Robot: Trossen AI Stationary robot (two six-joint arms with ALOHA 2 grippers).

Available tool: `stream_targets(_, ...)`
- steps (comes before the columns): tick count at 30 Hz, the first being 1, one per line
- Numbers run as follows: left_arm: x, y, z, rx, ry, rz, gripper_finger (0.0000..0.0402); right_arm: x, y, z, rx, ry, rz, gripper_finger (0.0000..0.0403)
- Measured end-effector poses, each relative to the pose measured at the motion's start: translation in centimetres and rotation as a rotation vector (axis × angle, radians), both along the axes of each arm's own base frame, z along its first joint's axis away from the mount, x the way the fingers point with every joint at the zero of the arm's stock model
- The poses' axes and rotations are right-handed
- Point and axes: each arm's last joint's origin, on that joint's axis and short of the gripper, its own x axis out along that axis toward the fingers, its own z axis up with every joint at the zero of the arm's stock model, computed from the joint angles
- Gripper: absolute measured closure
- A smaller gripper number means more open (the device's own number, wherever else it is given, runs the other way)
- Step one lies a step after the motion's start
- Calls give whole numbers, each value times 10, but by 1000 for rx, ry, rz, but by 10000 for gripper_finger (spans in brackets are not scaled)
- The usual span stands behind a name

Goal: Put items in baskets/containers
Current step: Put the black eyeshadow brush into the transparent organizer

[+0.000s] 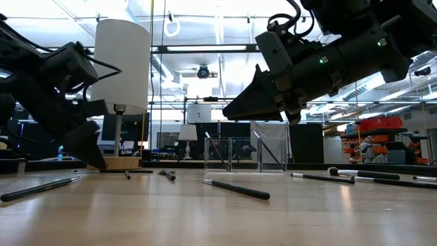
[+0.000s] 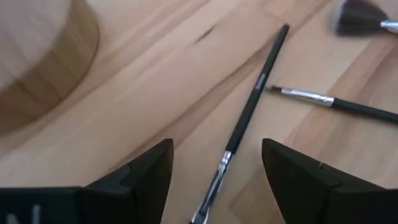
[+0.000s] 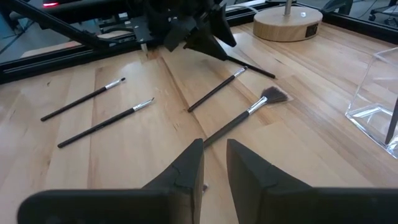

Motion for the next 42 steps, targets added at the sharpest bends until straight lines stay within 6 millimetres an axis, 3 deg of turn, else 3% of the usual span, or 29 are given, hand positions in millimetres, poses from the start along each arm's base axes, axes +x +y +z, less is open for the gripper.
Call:
stream_targets(10, 0, -1, -2, -101, -23, -15, 197, 0, 0, 0, 0, 0, 0, 333)
stream_targets(23, -1, -10, -15, -88, -59, -71, 276, 0, 0, -1, -3, 8, 0, 333)
stream_targets(36, 0, -18, -20, -96, -17, -89, 387, 0, 0, -1, -2, 7, 0, 333)
stream_targets(42, 0, -17, -21, -86, -14, -82, 390, 0, 0, -1, -2, 7, 0, 333)
